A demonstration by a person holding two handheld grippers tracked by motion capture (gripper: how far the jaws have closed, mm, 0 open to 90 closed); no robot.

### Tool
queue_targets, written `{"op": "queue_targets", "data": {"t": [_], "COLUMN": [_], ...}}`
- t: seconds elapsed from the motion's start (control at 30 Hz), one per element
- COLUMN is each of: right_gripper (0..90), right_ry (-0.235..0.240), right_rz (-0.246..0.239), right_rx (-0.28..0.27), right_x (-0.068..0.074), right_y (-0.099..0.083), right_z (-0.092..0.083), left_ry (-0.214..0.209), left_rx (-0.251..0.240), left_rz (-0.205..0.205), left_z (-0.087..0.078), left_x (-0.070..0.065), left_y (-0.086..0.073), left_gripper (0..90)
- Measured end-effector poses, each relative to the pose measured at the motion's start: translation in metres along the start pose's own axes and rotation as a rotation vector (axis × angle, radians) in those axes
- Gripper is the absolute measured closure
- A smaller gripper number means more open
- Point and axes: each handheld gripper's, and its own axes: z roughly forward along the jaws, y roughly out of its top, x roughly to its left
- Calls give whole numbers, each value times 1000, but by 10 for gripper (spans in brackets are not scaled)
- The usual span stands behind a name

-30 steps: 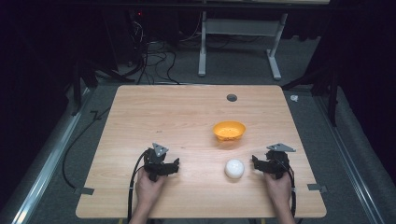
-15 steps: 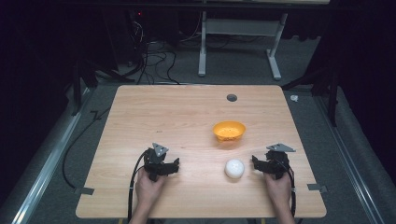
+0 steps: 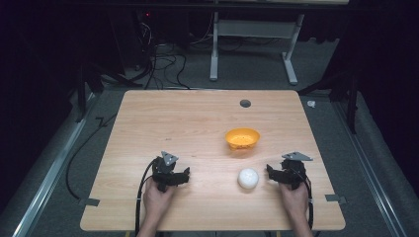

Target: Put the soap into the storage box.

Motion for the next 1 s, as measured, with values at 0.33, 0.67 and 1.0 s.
{"op": "queue_targets", "data": {"t": [0.33,0.67,1.0], "right_gripper": [180,173,173], "right_ry": [13,64,119], "right_rz": [8,-5,-32], "right_rx": [-9,-75,-119], "right_x": [0,9,20], "right_y": [0,5,6], "right_z": [-3,-25,-46], "left_ry": [-3,-3,-3], "left_rx": [2,2,2], "left_rz": [1,2,3], "left_z": [0,0,0], "left_x": [0,0,0], "left_y": [0,0,0], "left_gripper": [166,166,166]}}
